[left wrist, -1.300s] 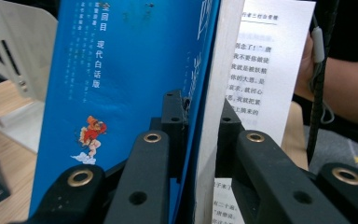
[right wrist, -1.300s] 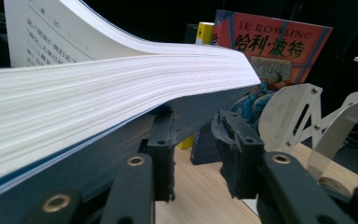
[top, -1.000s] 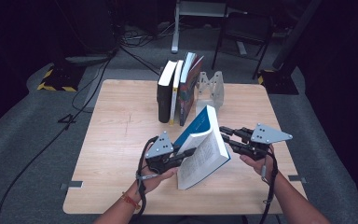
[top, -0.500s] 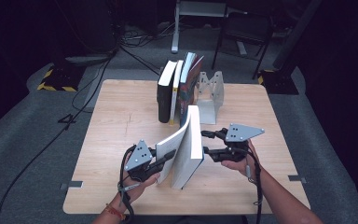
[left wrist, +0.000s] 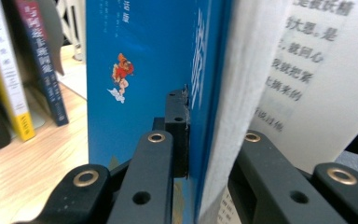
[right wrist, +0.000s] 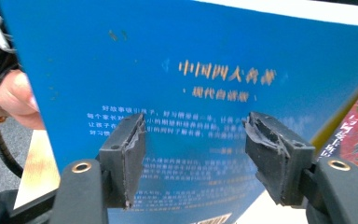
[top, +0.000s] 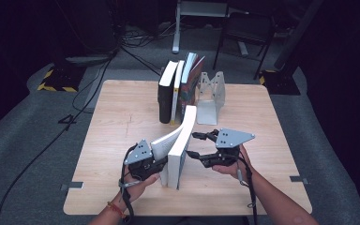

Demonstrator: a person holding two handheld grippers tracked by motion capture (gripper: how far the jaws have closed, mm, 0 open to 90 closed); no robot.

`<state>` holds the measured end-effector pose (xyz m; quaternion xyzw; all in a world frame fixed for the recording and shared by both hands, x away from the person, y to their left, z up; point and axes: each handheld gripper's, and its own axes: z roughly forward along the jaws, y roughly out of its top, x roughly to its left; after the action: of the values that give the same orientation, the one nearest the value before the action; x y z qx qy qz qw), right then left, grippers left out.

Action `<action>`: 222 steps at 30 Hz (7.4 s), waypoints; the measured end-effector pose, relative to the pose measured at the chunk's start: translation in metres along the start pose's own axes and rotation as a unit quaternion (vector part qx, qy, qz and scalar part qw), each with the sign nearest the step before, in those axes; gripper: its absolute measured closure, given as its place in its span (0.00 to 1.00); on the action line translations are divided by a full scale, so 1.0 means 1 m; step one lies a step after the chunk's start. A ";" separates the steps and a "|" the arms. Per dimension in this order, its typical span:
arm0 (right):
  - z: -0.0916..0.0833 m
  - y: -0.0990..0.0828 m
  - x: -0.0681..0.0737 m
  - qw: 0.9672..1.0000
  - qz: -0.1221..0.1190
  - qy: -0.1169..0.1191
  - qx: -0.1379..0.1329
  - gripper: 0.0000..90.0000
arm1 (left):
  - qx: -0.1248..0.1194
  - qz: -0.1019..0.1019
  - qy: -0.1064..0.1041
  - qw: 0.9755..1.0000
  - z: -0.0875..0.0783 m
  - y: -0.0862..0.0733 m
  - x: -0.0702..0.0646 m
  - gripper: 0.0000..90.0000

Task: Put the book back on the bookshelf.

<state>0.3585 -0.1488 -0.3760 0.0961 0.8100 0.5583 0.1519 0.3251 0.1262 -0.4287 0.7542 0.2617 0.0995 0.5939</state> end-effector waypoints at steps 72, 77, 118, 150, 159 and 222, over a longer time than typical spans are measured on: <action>-0.033 -0.068 0.000 0.995 -0.013 -0.063 0.080 0.41 | 0.119 0.063 0.114 0.984 0.067 -0.038 -0.038 0.64; -0.040 -0.074 -0.012 0.994 0.003 -0.067 0.091 0.38 | 0.130 0.080 0.072 0.986 0.053 -0.037 -0.020 0.65; 0.011 -0.081 -0.037 0.996 -0.011 0.026 0.088 0.48 | 0.128 0.074 0.008 0.989 -0.014 -0.037 0.028 0.53; -0.045 -0.037 -0.009 0.997 -0.008 0.049 0.053 0.67 | 0.124 0.068 -0.010 0.990 0.035 -0.014 0.032 0.33; -0.055 -0.028 -0.013 0.997 0.001 0.024 0.067 0.63 | 0.124 0.068 -0.028 0.990 0.053 -0.008 0.037 0.31; -0.069 0.036 -0.030 0.988 0.066 -0.016 0.142 0.68 | 0.250 0.011 0.117 0.961 -0.039 -0.085 0.040 0.18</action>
<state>0.3615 -0.2065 -0.3154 0.1788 0.8705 0.4445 0.1128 0.3172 0.1926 -0.5045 0.8646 0.3373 0.1253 0.3506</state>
